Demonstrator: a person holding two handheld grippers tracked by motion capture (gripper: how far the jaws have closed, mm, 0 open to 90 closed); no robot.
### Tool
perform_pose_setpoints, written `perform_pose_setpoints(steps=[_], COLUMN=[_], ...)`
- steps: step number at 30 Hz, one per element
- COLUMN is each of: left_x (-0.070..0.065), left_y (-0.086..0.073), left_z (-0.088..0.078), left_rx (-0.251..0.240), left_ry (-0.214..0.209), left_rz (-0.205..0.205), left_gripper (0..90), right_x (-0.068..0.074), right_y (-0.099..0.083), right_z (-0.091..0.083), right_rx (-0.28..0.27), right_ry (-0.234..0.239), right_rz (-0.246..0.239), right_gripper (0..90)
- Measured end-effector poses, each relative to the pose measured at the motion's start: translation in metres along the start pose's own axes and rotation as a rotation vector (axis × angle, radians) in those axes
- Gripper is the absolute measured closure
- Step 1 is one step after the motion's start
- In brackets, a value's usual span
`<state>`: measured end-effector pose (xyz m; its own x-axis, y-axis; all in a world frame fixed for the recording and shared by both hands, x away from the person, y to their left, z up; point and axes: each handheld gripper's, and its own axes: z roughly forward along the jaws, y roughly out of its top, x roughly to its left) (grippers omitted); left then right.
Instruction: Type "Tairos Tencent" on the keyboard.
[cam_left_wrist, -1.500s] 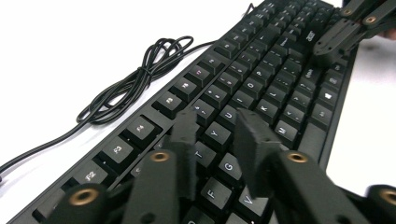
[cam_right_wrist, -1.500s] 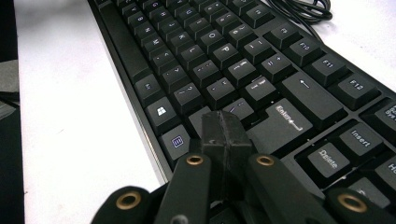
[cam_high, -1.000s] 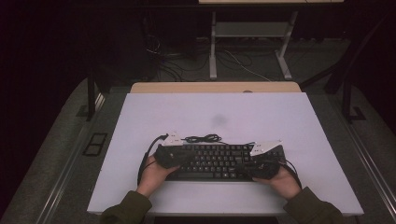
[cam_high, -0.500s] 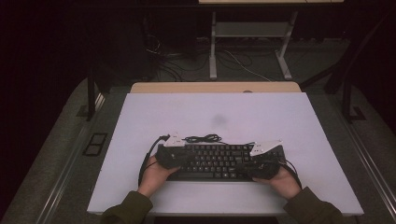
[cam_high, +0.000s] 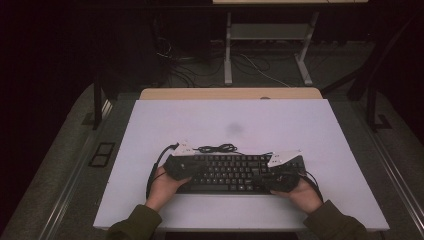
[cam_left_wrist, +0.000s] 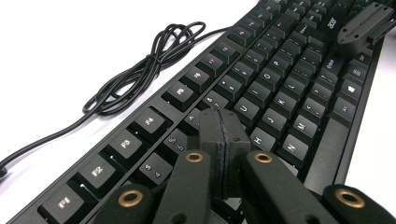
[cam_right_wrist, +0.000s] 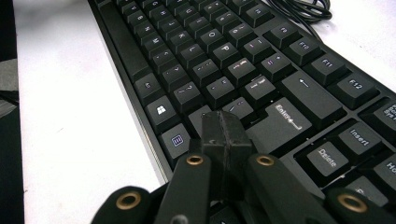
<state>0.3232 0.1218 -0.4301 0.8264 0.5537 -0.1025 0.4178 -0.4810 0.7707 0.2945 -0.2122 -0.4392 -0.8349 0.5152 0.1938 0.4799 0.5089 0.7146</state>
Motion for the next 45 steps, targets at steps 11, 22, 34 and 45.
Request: perform_pose_setpoints(steps=[11,22,34,45], left_x=[-0.003,0.001,0.003,0.003], left_y=[-0.001,-0.011,-0.016,-0.020], left_z=[-0.012,-0.029,-0.034,-0.035], left_rx=[-0.037,-0.061,-0.064,-0.064], left_ry=[-0.011,-0.023,-0.023,-0.013], left_rz=[-0.017,-0.044,-0.062,-0.058], left_gripper=[80.5,49.8,41.3,44.9], right_x=[-0.001,-0.001,-0.001,0.001], right_y=[0.000,0.000,0.003,0.005], right_z=[-0.001,-0.001,-0.006,-0.010], right_rx=[0.000,0.000,-0.042,-0.122], right_ry=[-0.003,-0.007,-0.006,-0.008], right_rz=[0.000,-0.003,0.007,0.006], right_gripper=[89.2,89.2,86.5,52.3])
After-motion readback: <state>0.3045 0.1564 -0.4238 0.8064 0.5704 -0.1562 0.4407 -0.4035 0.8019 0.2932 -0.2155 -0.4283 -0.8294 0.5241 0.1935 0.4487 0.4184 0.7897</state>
